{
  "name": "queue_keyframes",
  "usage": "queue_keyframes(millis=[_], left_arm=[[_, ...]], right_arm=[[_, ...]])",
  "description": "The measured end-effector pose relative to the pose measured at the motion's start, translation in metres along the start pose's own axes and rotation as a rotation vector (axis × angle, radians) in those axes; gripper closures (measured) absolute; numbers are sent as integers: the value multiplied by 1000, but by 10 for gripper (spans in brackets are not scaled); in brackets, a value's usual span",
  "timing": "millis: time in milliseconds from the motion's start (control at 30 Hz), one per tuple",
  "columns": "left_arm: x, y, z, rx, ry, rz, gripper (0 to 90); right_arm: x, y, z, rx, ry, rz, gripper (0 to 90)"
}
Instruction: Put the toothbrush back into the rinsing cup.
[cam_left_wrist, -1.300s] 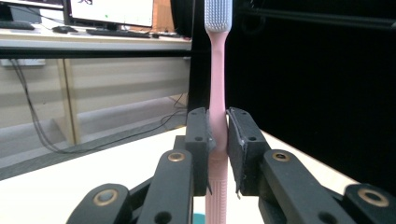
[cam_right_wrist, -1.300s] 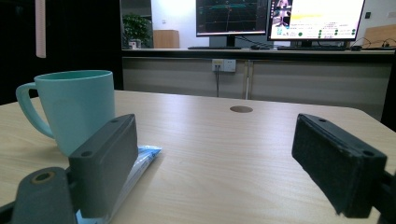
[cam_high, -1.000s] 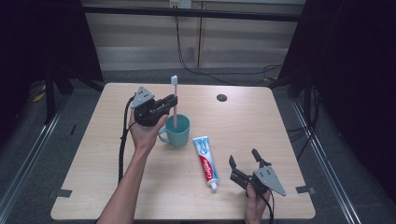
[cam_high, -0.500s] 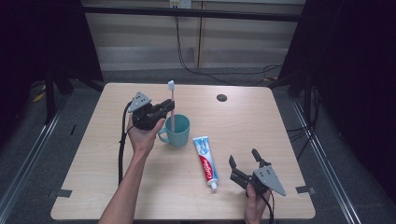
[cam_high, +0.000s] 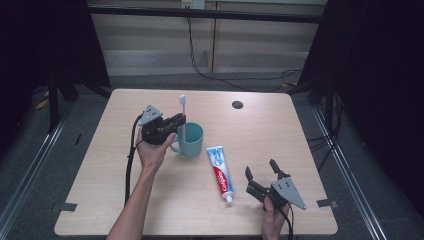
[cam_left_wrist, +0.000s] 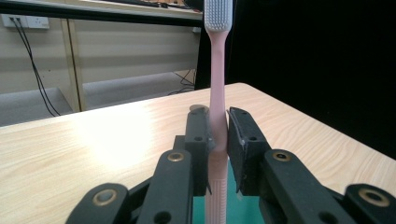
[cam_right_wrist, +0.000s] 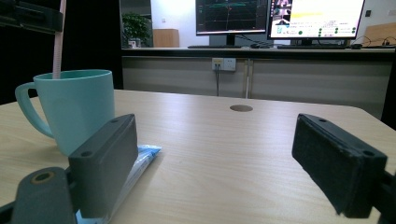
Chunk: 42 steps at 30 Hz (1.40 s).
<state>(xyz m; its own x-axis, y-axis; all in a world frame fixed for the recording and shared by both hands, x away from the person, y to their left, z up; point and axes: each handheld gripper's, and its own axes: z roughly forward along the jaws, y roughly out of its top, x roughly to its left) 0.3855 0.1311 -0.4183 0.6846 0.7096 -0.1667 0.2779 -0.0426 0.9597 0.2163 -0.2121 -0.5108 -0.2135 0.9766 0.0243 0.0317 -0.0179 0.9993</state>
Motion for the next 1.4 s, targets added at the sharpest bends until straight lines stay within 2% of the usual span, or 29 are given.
queue_keyframes(millis=[233,333,467,567,667,867,900,933,1033,1067,1200,1267,1400], left_arm=[[2,-8,1,10,4,-19,786],[2,-10,1,20,11,-14,784],[4,-11,1,26,3,-23,784],[8,-13,0,26,-3,-51,780],[8,-13,-1,35,-9,-41,772],[11,-13,0,35,-29,-70,676],[11,-13,0,36,-33,-76,615],[10,-12,0,38,-23,-63,594],[9,-12,0,34,-29,-68,550],[10,-11,-1,37,-26,-58,501],[11,-7,-6,32,-39,-45,449],[11,-6,-8,27,-32,-40,386],[13,-3,-14,55,-19,-23,317]], right_arm=[[0,0,0,-2,-1,-1,136],[0,0,0,0,-1,0,137],[0,0,0,0,-1,0,136],[0,0,0,-2,-1,-2,136],[0,0,0,2,0,-2,136],[0,0,0,2,0,-3,136],[0,0,0,1,1,0,136],[0,0,0,2,2,0,136],[0,0,0,2,3,0,136],[0,0,0,1,2,1,136],[0,0,1,5,3,-1,136],[0,0,1,9,2,0,136],[0,0,1,7,-1,-5,137]])
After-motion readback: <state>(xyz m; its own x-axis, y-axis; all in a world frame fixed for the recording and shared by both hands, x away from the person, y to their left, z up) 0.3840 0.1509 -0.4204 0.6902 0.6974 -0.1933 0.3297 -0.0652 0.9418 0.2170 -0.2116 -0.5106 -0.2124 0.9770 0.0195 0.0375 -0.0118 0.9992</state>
